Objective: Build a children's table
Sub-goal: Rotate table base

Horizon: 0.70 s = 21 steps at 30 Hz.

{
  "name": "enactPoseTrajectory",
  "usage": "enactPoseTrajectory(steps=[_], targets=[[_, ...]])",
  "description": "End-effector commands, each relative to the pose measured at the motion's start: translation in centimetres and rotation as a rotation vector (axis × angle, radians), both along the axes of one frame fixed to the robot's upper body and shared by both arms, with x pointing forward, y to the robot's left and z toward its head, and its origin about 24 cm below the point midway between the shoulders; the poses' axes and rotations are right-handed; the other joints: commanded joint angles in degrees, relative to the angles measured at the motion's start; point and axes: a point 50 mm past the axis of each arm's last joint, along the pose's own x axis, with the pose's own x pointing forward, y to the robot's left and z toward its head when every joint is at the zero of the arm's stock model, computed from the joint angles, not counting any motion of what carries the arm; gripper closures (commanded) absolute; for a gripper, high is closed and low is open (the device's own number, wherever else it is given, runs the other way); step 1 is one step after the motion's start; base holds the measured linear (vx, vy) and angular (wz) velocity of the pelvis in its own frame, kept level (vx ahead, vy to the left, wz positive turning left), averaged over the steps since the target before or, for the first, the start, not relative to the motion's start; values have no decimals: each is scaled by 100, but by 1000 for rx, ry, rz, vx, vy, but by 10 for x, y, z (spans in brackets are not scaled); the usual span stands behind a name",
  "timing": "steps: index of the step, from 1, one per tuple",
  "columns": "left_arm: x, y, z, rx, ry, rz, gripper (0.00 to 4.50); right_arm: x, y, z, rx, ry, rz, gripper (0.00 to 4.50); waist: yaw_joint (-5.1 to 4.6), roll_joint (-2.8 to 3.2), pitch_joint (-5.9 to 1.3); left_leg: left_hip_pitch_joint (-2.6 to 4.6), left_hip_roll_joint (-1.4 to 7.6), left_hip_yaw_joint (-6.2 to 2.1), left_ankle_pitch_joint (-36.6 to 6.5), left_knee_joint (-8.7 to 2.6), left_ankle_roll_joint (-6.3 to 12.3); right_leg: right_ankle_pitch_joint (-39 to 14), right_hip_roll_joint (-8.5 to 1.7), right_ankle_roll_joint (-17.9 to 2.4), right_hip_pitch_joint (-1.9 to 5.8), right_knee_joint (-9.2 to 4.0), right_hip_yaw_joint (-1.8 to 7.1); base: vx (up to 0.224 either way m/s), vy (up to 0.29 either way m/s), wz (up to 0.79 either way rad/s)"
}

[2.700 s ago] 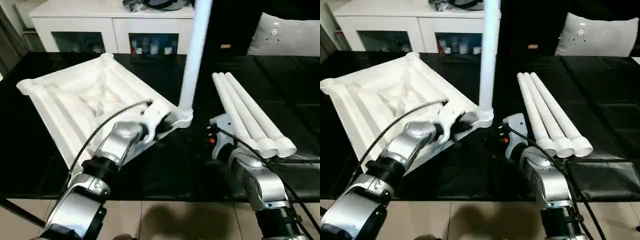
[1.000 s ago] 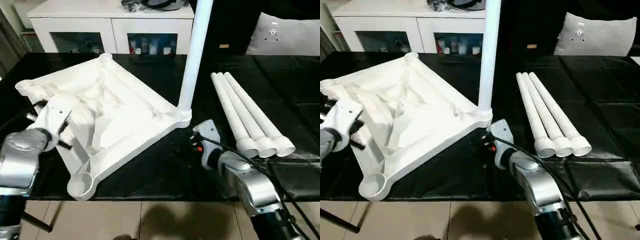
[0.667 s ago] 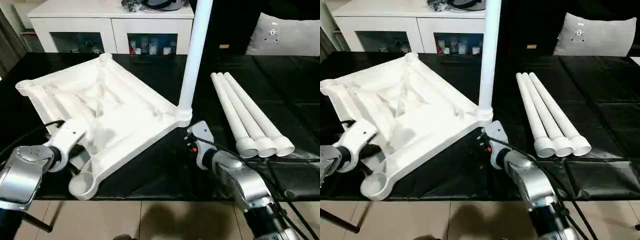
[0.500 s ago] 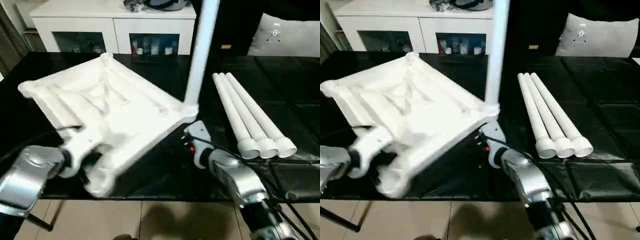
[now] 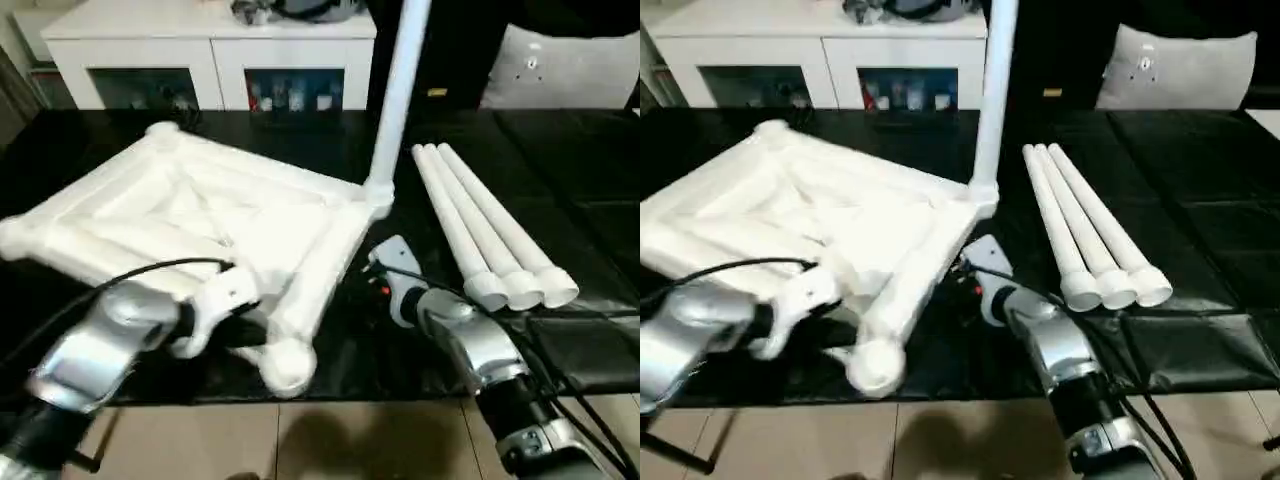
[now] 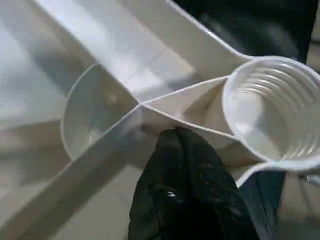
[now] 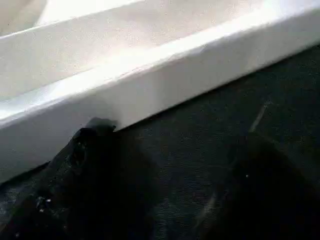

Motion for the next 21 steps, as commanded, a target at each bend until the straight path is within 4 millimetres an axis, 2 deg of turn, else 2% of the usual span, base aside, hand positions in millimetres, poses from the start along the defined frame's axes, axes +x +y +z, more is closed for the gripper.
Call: enactPoseTrajectory(steps=[1, 2, 5, 8, 10, 14, 19, 21], targets=[[4, -21, 1, -49, -43, -49, 447, 2, 15, 7, 28, -29, 50, 0, 6, 42, -335, 43, 262, -83, -965, -429, -11, -551, -413, -1262, 293, -365, 352, 0, 0, 0], [15, -27, 1, -47, -101, -6, 447, 4, 12, 9, 21, -46, 32, 0, -7, 28, -332, 20, 263, -85, -942, -430, 12, -535, -409, -1251, 311, -371, 351, 0, 0, 0], [25, -29, 1, -38, -160, 40, 447, 6, 8, 10, 17, -55, 16, 0, 7, 14, -351, 17, 266, -86, -837, -414, 60, -454, -422, -1235, 324, -360, 351, 0, 0, 0], [46, -34, 7, -70, -275, 158, 447, 9, 0, 17, -15, -93, -33, 0, 4, 1, -359, 12, 257, -77, -714, -390, 142, -354, -414, -1239, 326, -368, 349, 0, 0, 0], [47, -36, 8, -78, -291, 169, 447, 11, -4, 20, -21, -107, -63, 0, 27, 0, -371, 18, 272, -85, -654, -388, 152, -294, -420, -1242, 326, -346, 341, 0, 0, 0], [50, -42, 8, -105, -324, 189, 447, 16, -15, 29, -31, -142, -138, 0, 42, 36, -385, 12, 273, -84, -552, -370, 213, -36, -415, -1314, 320, -324, 337, 0, 0, 0], [50, -43, 12, -185, -408, 240, 447, 21, -36, 45, -39, -184, -298, 0, 53, 15, -359, 15, 279, -83, -695, -390, 173, -255, -410, -1240, 323, -359, 344, 0, 0, 0], [49, -42, 14, -206, -422, 246, 447, 21, -41, 48, -48, -183, -327, 0, 67, 11, -374, 27, 289, -86, -678, -390, 151, -257, -414, -1216, 323, -339, 341, 0, 0, 0]])
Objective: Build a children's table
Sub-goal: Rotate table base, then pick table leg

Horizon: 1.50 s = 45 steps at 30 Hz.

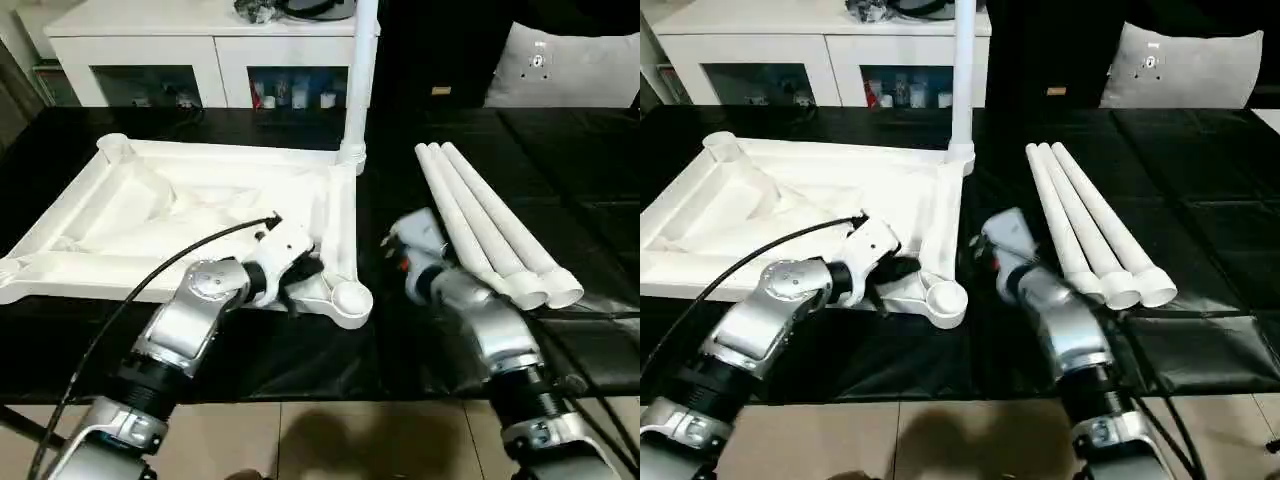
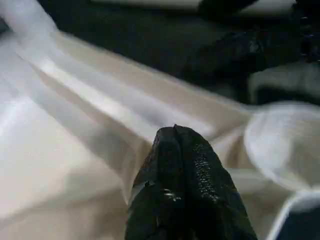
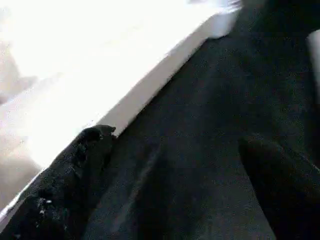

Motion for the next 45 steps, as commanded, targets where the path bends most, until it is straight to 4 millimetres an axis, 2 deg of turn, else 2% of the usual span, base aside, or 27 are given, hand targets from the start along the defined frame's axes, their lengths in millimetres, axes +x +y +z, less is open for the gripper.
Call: enactPoseTrajectory(steps=[1, 2, 3, 4, 7, 8, 12, 14, 17, 19, 21, 23, 24, 27, 30, 34, 36, 39, 41, 43, 45], targets=[[-1, 4, 6, -27, -27, 14, 447, 1, -9, 6, 1, 4, -54, 0, 15, 15, -376, 42, 277, -86, -679, -391, 144, -260, -410, -1213, 336, -338, 340, 0, 0, 0], [-2, 5, 7, -34, -26, 13, 429, 1, -10, 7, -1, 9, -63, 0, 15, 17, -374, 46, 274, -83, -697, -393, 138, -288, -407, -1215, 329, -345, 338, 0, 0, 0], [-5, 6, 9, -43, -17, -8, 417, 1, -15, 7, -3, 29, -92, 0, 6, -8, -368, 40, 270, -79, -699, -394, 141, -308, -402, -1210, 330, -349, 340, 0, 0, 0], [-10, 7, 11, -45, -15, -34, 409, 3, -21, 9, -6, 44, -127, 0, 14, 6, -364, 37, 281, -87, -675, -404, 134, -338, -417, -1225, 332, -339, 344, 0, 0, 0], [-19, 8, 15, -64, -1, -85, 409, 5, -32, 13, 0, 80, -201, 0, 5, 11, -362, 48, 271, -69, -666, -396, 105, -367, -395, -1246, 311, -337, 343, 0, 0, 0], [-26, 9, 19, -69, 8, -135, 376, 10, -41, 19, -26, 107, -242, 0, 2, -5, -355, 57, 265, -68, -701, -401, 80, -469, -390, -1231, 309, -341, 341, 0, 0, 0], [-31, 10, 21, -65, 23, -175, 363, 13, -45, 27, 3, 135, -245, 0, -4, -4, -330, 56, 248, -51, -825, -400, 35, -747, -386, -1138, 294, -374, 354, 0, 0, 0], [-33, 11, 23, -58, 32, -191, 330, 16, -47, 30, 11, 144, -248, 0, -1, -3, -345, 59, 253, -58, -766, -398, 28, -676, -386, -1124, 297, -356, 350, 0, 0, 0], [-34, 11, 25, -49, 36, -202, 326, 18, -49, 33, 8, 152, -259, 0, -6, -5, -356, 60, 251, -53, -652, -387, 13, -473, -377, -1173, 300, -331, 348, 0, 0, 0], [-35, 10, 27, -47, 44, -207, 292, 22, -52, 34, -13, 181, -274, 0, -13, -23, -374, 54, 243, -51, -513, -375, 32, -294, -369, -1229, 310, -301, 347, 0, 0, 0], [-35, 10, 27, -43, 45, -207, 286, 23, -54, 33, -20, 204, -278, 0, -2, -28, -365, 41, 235, -41, -455, -366, 66, -242, -370, -1246, 316, -303, 349, 0, 0, 0], [-36, 10, 27, -40, 50, -211, 262, 23, -54, 33, -28, 217, -277, 0, 4, -25, -369, 47, 235, -35, -466, -358, 79, -291, -375, -1236, 313, -306, 351, 0, 0, 0], [-36, 10, 27, -35, 54, -214, 248, 24, -55, 32, -34, 232, -288, 0, 1, -55, -373, 43, 237, -34, -438, -360, 89, -274, -375, -1243, 320, -303, 351, 0, 0, 0], [-38, 11, 27, -28, 63, -215, 236, 27, -59, 28, -45, 264, -304, 0, 10, -52, -371, 39, 239, -35, -423, -356, 87, -336, -383, -1263, 319, -299, 350, 0, 0, 0], [-38, 11, 26, -21, 67, -208, 198, 28, -60, 25, -43, 285, -313, 0, 11, -61, -376, 39, 235, -29, -386, -347, 101, -308, -379, -1262, 318, -292, 350, 0, 0, 0], [-37, 12, 25, -8, 66, -199, 191, 27, -61, 21, -52, 313, -313, 0, 12, -59, -377, 33, 232, -26, -340, -338, 133, -278, -374, -1274, 316, -289, 347, 0, 0, 0], [-36, 13, 23, 13, 62, -187, 156, 26, -61, 16, -67, 356, -307, 0, 9, -61, -377, 35, 232, -26, -356, -337, 135, -294, -370, -1276, 316, -293, 346, 0, 0, 0], [-36, 13, 23, 18, 64, -186, 155, 24, -58, 12, -51, 399, -292, 0, 10, -68, -380, 29, 230, -25, -335, -331, 145, -288, -374, -1283, 321, -287, 346, 0, 0, 0], [-36, 13, 23, 18, 64, -185, 117, 23, -57, 11, -46, 408, -288, 0, 13, -69, -379, 25, 230, -24, -359, -328, 143, -321, -376, -1277, 322, -287, 349, 0, 0, 0], [-37, 13, 23, 16, 66, -184, 114, 20, -51, 7, 13, 462, -253, 0, 15, -100, -376, 27, 232, -22, -365, -331, 164, -363, -374, -1265, 319, -287, 352, 0, 0, 0], [-38, 13, 23, 18, 68, -185, 98, 19, -48, 6, 37, 475, -229, 0, 12, -88, -365, 29, 237, -24, -462, -335, 130, -518, -376, -1244, 305, -301, 351, 0, 0, 0]])
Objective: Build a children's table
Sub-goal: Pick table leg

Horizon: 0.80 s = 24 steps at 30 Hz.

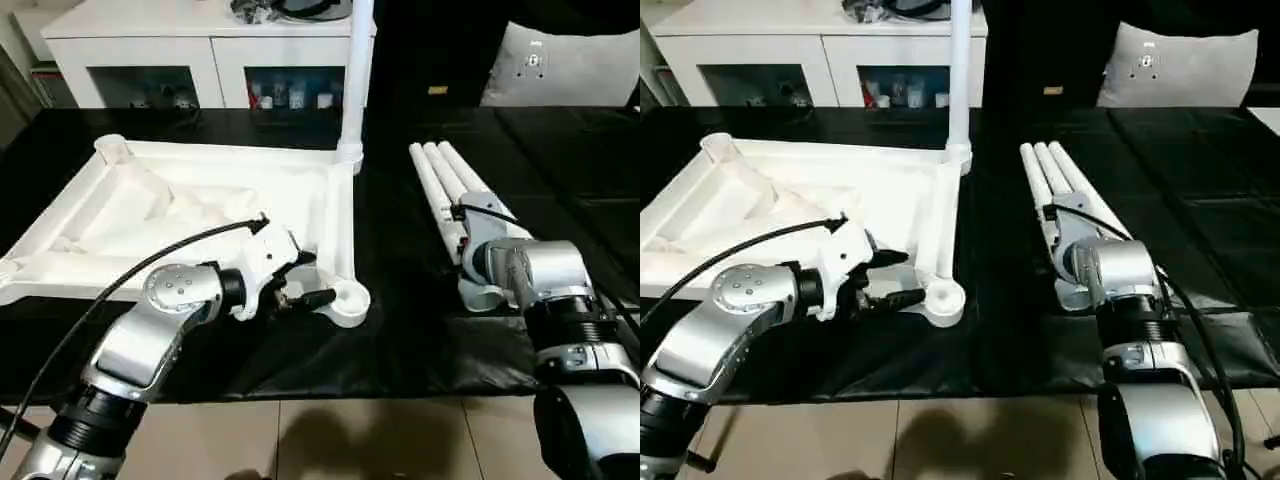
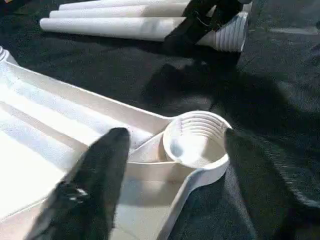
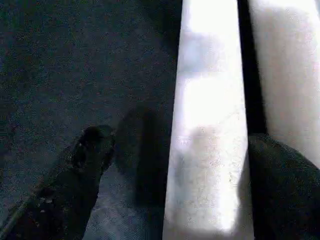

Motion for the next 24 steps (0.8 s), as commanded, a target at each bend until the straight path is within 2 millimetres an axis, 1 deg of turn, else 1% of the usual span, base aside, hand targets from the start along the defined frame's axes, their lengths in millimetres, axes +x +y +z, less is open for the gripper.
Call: enactPoseTrajectory(steps=[1, 3, 5, 6, 7, 8, 10, 11, 12, 13, 14, 16, 18, 19, 20, 21, 24], targets=[[-2, 0, -1, 17, 3, 0, 73, -1, 8, -1, 70, 24, 28, 0, 18, -73, -361, 29, 235, -49, -532, -359, 117, -598, -374, -1224, 344, -371, 321, 0, 0, 0], [-3, 0, -1, 20, 6, -2, 73, -2, 10, -1, 91, 30, 39, 38, 19, -73, -353, 35, 235, -48, -626, -365, 85, -768, -377, -1180, 333, -387, 325, 0, 0, 0], [-3, 0, -2, 21, 8, -5, 67, -3, 10, -2, 88, 35, 41, 41, 24, -74, -351, 42, 238, -50, -675, -369, 46, -880, -378, -1151, 322, -397, 327, 0, 0, 0], [-3, -1, -2, 22, 10, -7, 51, -4, 11, -3, 88, 41, 44, 50, 27, -73, -352, 41, 238, -53, -664, -372, 31, -883, -375, -1141, 323, -392, 329, 0, 0, 0], [-3, -1, -2, 22, 10, -9, 51, -5, 11, -5, 89, 47, 48, 50, 27, -68, -354, 42, 236, -53, -667, -371, 20, -875, -374, -1131, 318, -391, 331, 0, 0, 0], [-4, -1, -2, 23, 12, -11, 32, -6, 13, -6, 92, 51, 51, 77, 29, -72, -357, 37, 234, -52, -629, -369, 22, -817, -372, -1127, 322, -386, 334, 0, 0, 0], [-4, -1, -2, 23, 12, -13, 33, -6, 13, -7, 95, 55, 54, 82, 32, -66, -360, 38, 234, -54, -605, -368, 22, -776, -373, -1129, 320, -383, 334, 0, 0, 0], [-4, -1, -2, 24, 12, -14, 9, -7, 14, -8, 96, 54, 54, 95, 29, -67, -362, 41, 234, -54, -600, -368, 22, -752, -372, -1142, 317, -380, 334, 0, 0, 0], [-4, -2, -2, 26, 13, -16, 9, -7, 14, -10, 98, 56, 54, 95, 31, -67, -360, 33, 229, -53, -599, -368, 21, -738, -371, -1147, 322, -379, 333, 0, 0, 0], [-4, -2, -2, 26, 13, -16, 2, -7, 14, -10, 98, 56, 54, 110, 34, -67, -364, 35, 230, -53, -595, -367, 21, -725, -375, -1139, 323, -380, 336, 0, 0, 0], [-4, -2, -2, 27, 14, -17, 0, -8, 14, -11, 98, 58, 54, 127, 32, -64, -365, 40, 232, -55, -598, -369, 19, -721, -371, -1145, 318, -379, 334, 0, 0, 0], [-4, -2, -2, 30, 16, -19, 0, -8, 14, -12, 97, 63, 55, 128, 29, -64, -359, 42, 233, -53, -639, -372, 11, -758, -370, -1148, 314, -384, 333, 0, 0, 0], [-4, -2, -2, 31, 18, -21, 0, -9, 14, -14, 97, 68, 55, 158, 28, -68, -358, 38, 230, -54, -663, -373, 2, -807, -372, -1138, 318, -387, 334, 0, 0, 0], [-4, -3, -2, 32, 19, -22, 0, -10, 14, -15, 96, 71, 55, 158, 28, -69, -358, 42, 229, -53, -676, -373, -2, -832, -372, -1129, 316, -394, 336, 0, 0, 0], [-4, -2, -3, 33, 19, -22, 0, -10, 14, -15, 96, 72, 55, 173, 31, -56, -357, 43, 229, -51, -685, -372, -11, -835, -372, -1122, 313, -398, 338, 0, 0, 0], [-4, -2, -3, 33, 20, -22, 0, -10, 14, -16, 95, 74, 56, 173, 29, -62, -359, 40, 230, -54, -678, -373, -12, -824, -371, -1122, 317, -393, 337, 0, 0, 0], [-4, -2, -3, 34, 21, -23, 0, -11, 14, -17, 94, 76, 56, 206, 28, -63, -364, 39, 228, -57, -664, -372, -17, -786, -370, -1123, 320, -387, 336, 0, 0, 0]])
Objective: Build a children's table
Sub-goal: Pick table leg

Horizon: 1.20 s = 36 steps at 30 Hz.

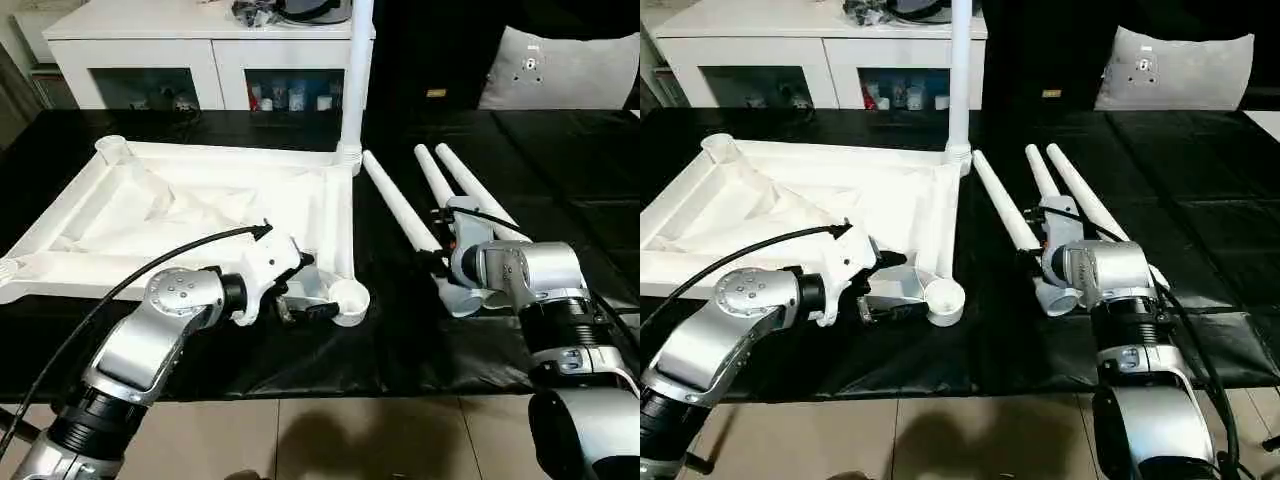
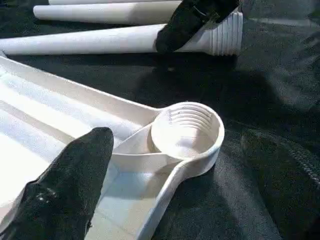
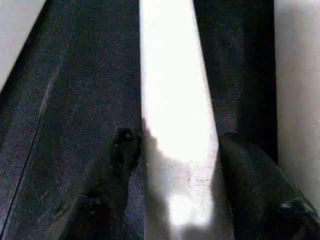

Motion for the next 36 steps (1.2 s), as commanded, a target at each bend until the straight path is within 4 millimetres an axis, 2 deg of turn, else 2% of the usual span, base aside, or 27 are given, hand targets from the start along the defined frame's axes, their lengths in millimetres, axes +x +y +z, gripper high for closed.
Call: enactPoseTrajectory(steps=[1, 6, 8, 9, 10, 11, 12, 13, 17, 18, 19, 21, 23, 24, 26, 27, 30, 31, 32, 36], targets=[[-1, -1, 2, 15, -8, -11, 0, -7, 3, -14, 15, 56, 8, 212, 18, -37, -347, 32, 233, -64, -697, -386, -17, -815, -369, -1125, 316, -412, 312, 0, 0, 0], [-1, -2, 2, 20, -6, -15, 0, -3, -1, -11, 16, 3, -37, 256, 18, -36, -347, 36, 236, -64, -731, -389, -39, -854, -377, -1117, 309, -413, 315, 0, 0, 0], [-1, -2, 2, 20, -7, -15, 0, -1, -2, -9, 20, -19, -58, 259, 14, -38, -345, 35, 234, -63, -754, -393, -59, -901, -378, -1099, 308, -423, 316, 0, 0, 0], [0, -2, 4, 18, -19, -9, 0, 8, -6, 4, 64, -159, -113, 263, 19, -29, -350, 41, 242, -60, -783, -393, -68, -914, -392, -1090, 300, -425, 323, 0, 0, 0], [0, -2, 4, 18, -19, -9, 0, 8, -6, 4, 64, -159, -113, 265, 19, -38, -361, 45, 235, -62, -779, -387, -81, -898, -384, -1078, 303, -417, 320, 0, 0, 0], [0, -2, 4, 17, -21, -7, 0, 9, -6, 6, 73, -178, -118, 266, 17, -42, -361, 25, 227, -63, -679, -391, -46, -751, -361, -1096, 315, -396, 316, 0, 0, 0], [3, -2, 8, 2, -41, 5, 0, 16, -7, 23, 181, -329, -149, 266, 20, -37, -361, 27, 228, -57, -674, -386, -27, -716, -367, -1100, 308, -398, 322, 0, 0, 0], [5, -3, 11, -18, -56, 17, 0, 18, -8, 32, 245, -405, -153, 266, 24, -27, -372, 30, 236, -50, -709, -375, 3, -671, -390, -1100, 302, -398, 333, 0, 0, 0], [9, -6, 17, -56, -80, 39, 0, 19, -10, 45, 330, -512, -153, 266, 33, -45, -383, 8, 223, -47, -402, -356, 229, -205, -350, -1219, 324, -346, 316, 0, 0, 0], [13, -8, 22, -98, -97, 60, 0, 19, -9, 53, 392, -582, -145, 266, 31, -32, -376, 4, 221, -43, -424, -356, 245, -233, -351, -1230, 322, -350, 316, 0, 0, 0], [14, -9, 24, -114, -104, 68, 0, 18, -9, 55, 416, -610, -144, 266, 30, -43, -381, 4, 224, -36, -458, -347, 270, -263, -367, -1241, 330, -364, 323, 0, 0, 0], [20, -15, 35, -206, -127, 109, 0, 15, -6, 65, 580, -673, -126, 266, 32, -22, -375, 1, 217, -39, -496, -352, 291, -338, -359, -1253, 327, -373, 317, 0, 0, 0], [24, -18, 42, -256, -136, 130, 0, 12, -3, 69, 672, -695, -97, 266, 48, -39, -375, 6, 232, -49, -582, -365, 342, -444, -358, -1254, 334, -392, 311, 0, 0, 0], [31, -23, 57, -374, -144, 177, 0, 4, 5, 78, 827, -737, -13, 266, 41, -40, -372, -3, 225, -43, -593, -358, 360, -441, -349, -1262, 337, -393, 309, 0, 0, 0], [38, -27, 70, -480, -140, 213, 0, -2, 10, 82, 933, -748, 51, 266, 80, -52, -380, 6, 241, -48, -622, -350, 434, -437, -375, -1306, 345, -408, 307, 0, 0, 0], [42, -28, 77, -544, -132, 240, 0, -5, 13, 83, 981, -749, 92, 266, 92, -70, -377, -18, 228, -53, -541, -354, 458, -445, -365, -1299, 358, -405, 296, 0, 0, 0], [51, -33, 95, -720, -89, 297, 0, -16, 21, 86, 1078, -751, 204, 267, 128, -105, -371, -28, 218, -48, -475, -348, 492, -578, -373, -1258, 357, -428, 290, 0, 0, 0], [51, -33, 95, -720, -89, 297, 0, -16, 21, 86, 1078, -751, 204, 267, 166, -103, -376, -20, 206, -35, -487, -324, 496, -650, -379, -1243, 351, -439, 296, 0, 0, 0], [54, -37, 105, -839, -46, 294, 0, -22, 26, 86, 1117, -739, 272, 267, 166, -111, -371, -35, 203, -38, -465, -329, 501, -658, -374, -1232, 361, -438, 294, 0, 0, 0], [51, -50, 118, -989, 41, 233, 0, -33, 38, 83, 1142, -691, 379, 267, 235, -124, -377, -31, 216, -47, -384, -332, 512, -715, -369, -1182, 339, -445, 285, 0, 0, 0]])
